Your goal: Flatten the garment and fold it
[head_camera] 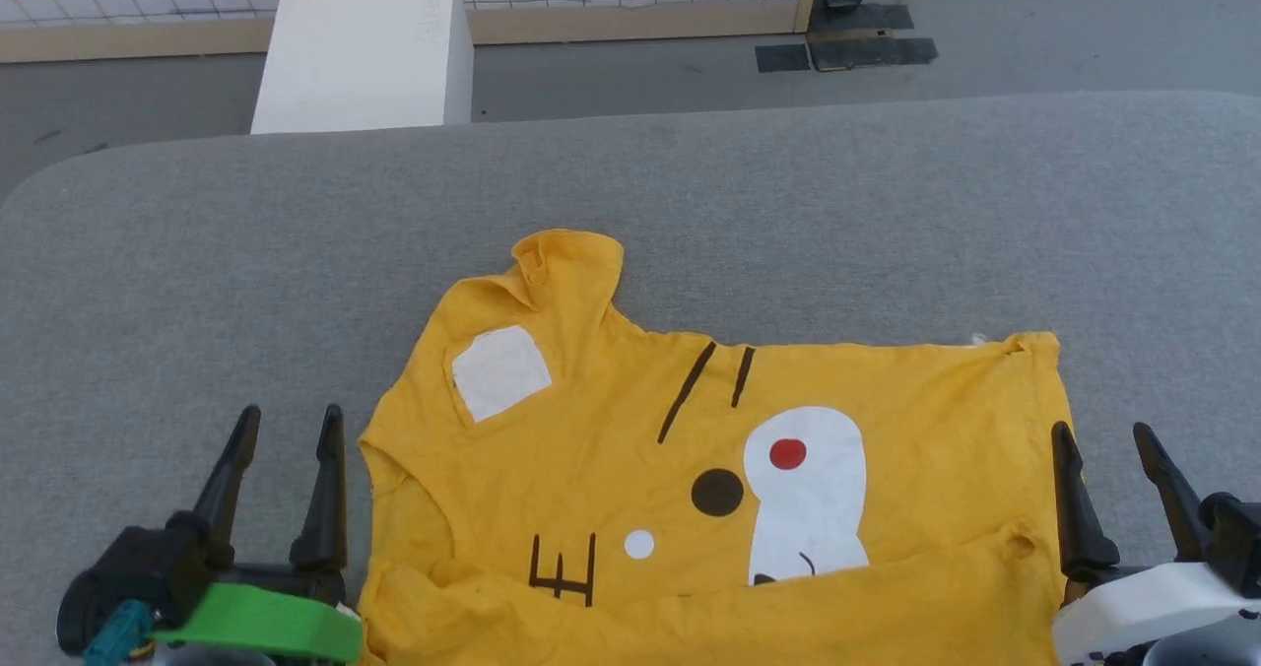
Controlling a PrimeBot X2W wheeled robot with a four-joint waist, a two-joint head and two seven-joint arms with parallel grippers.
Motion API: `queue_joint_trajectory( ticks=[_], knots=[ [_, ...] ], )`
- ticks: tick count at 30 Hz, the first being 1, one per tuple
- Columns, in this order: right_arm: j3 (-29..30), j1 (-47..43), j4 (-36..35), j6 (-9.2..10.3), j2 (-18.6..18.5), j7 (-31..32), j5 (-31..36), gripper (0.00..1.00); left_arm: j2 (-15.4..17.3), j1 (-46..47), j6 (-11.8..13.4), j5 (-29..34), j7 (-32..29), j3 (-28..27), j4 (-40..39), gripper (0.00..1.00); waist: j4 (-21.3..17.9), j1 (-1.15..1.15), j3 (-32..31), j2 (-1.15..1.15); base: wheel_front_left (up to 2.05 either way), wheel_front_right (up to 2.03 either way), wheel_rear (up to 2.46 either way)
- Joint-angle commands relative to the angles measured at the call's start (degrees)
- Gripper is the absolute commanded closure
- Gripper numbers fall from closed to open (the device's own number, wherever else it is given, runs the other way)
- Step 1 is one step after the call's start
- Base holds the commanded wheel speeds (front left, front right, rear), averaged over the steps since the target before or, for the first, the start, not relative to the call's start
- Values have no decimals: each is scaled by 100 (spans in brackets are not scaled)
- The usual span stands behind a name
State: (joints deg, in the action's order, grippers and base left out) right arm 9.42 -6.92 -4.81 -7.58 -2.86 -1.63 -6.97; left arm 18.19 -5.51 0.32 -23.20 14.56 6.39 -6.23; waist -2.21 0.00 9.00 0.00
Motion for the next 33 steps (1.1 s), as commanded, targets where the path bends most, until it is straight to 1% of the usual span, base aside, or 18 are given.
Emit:
queue_joint_trajectory(
  ticks=[1, 3, 4, 5, 10, 13, 18, 21, 25, 31, 33],
  knots=[
    [17, 107, 25, 9, -2, -60, 56, 0, 89, 211, -84, 30, 42, -21, 19, 0, -45, 0, 51, 0, 0, 0, 0],
    [49, 148, 41, 9, -2, -79, 60, 0, 220, 411, -200, 38, -44, 2, 27, 0, -68, 0, 101, 0, 0, 0, 0],
    [93, 185, 60, 9, -2, -97, 53, 0, 412, 821, -351, 72, -367, 121, 8, 0, -93, 0, 203, 0, 0, 0, 0],
    [96, 195, 70, 9, -2, -104, 43, 0, 483, 995, -405, 103, -540, 209, -6, 0, -105, 0, 251, 0, 0, 0, 0],
    [69, 247, 151, 9, -2, -138, -43, 0, 676, 1899, -633, 97, -1275, 696, 152, 0, -157, 0, 504, 0, 0, 0, 0],
    [14, 302, 211, 9, -2, -155, -60, 0, 708, 2557, -723, 18, -1649, 1088, 499, 0, -195, 0, 692, 0, 0, 0, 0],
    [-61, 411, 254, 9, -2, -175, -81, 0, 682, 3401, -772, -253, -2185, 1697, 1224, 0, -261, 0, 998, 0, 0, 0, 0],
    [-100, 493, 260, 9, -2, -175, -86, 0, 660, 3860, -778, -542, -2462, 2021, 1613, 0, -305, 0, 1197, 0, 0, 0, 0],
    [-118, 572, 278, 9, -2, -175, -95, 0, 700, 4304, -779, -832, -2788, 2320, 2016, 0, -353, 0, 1420, 0, 0, 0, 0],
    [-145, 631, 353, 9, -2, -204, -104, 0, 711, 4711, -772, -987, -3216, 2489, 2597, 0, -400, 0, 1630, 0, 0, 0, 0],
    [-163, 650, 373, 9, -2, -224, -113, 0, 716, 4794, -712, -959, -3340, 2511, 2788, 0, -415, 0, 1669, 0, 0, 0, 0]
  ],
)
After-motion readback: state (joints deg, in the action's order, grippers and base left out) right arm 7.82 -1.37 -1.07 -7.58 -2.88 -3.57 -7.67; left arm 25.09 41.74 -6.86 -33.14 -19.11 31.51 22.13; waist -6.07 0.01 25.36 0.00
